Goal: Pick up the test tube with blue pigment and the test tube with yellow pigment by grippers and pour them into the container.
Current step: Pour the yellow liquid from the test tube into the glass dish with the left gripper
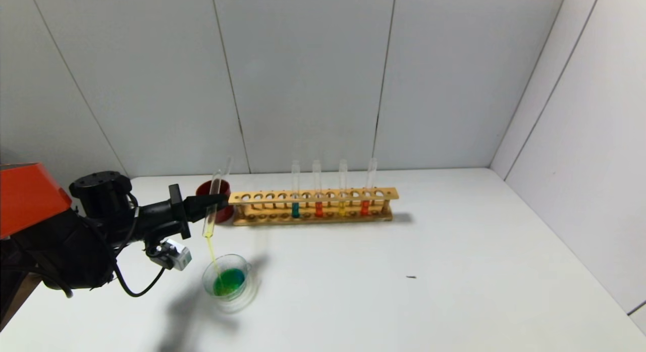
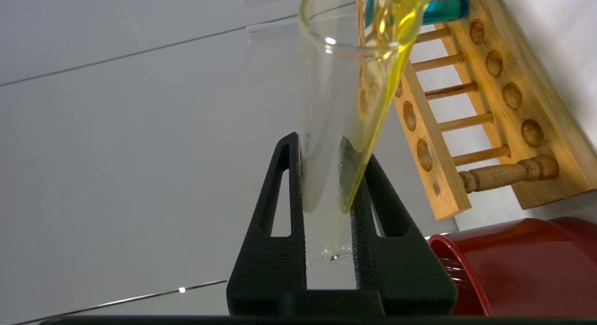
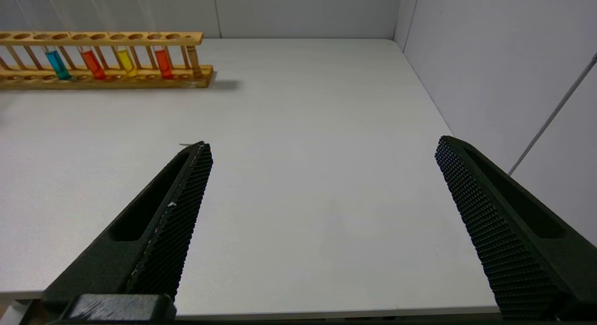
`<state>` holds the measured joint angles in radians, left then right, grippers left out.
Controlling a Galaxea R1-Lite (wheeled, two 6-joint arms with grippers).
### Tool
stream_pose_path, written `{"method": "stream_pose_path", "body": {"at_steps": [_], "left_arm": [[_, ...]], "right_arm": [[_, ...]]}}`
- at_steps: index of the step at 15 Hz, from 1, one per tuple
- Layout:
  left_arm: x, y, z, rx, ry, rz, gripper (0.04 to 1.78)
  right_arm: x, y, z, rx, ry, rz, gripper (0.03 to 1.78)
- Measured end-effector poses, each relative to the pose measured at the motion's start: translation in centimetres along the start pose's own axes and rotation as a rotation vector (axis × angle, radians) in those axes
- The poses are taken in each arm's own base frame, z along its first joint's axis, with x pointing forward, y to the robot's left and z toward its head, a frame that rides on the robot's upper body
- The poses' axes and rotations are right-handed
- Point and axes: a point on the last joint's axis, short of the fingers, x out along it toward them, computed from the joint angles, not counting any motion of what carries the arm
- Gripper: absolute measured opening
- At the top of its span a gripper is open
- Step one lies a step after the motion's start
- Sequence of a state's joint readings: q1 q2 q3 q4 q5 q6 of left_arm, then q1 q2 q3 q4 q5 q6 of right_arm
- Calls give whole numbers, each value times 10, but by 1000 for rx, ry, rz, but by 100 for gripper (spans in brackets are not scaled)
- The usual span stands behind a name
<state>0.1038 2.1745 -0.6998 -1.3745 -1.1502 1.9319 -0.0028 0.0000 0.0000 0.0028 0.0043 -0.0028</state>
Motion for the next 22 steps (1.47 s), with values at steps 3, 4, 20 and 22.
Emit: {"method": "stream_pose_path", "body": {"at_steps": [3,4,20,22], "left_arm": [[0,0,0,16,-4,4,32],[0,2,-1,29,-2,10,32],[-1,4,-1,113,4,47,32],[-1,3,-1,109,3,46,32]], "right_arm": [[0,0,0,0,0,0,175],[0,0,0,0,0,0,175],[0,0,0,0,0,0,175],[0,0,0,0,0,0,175]]}}
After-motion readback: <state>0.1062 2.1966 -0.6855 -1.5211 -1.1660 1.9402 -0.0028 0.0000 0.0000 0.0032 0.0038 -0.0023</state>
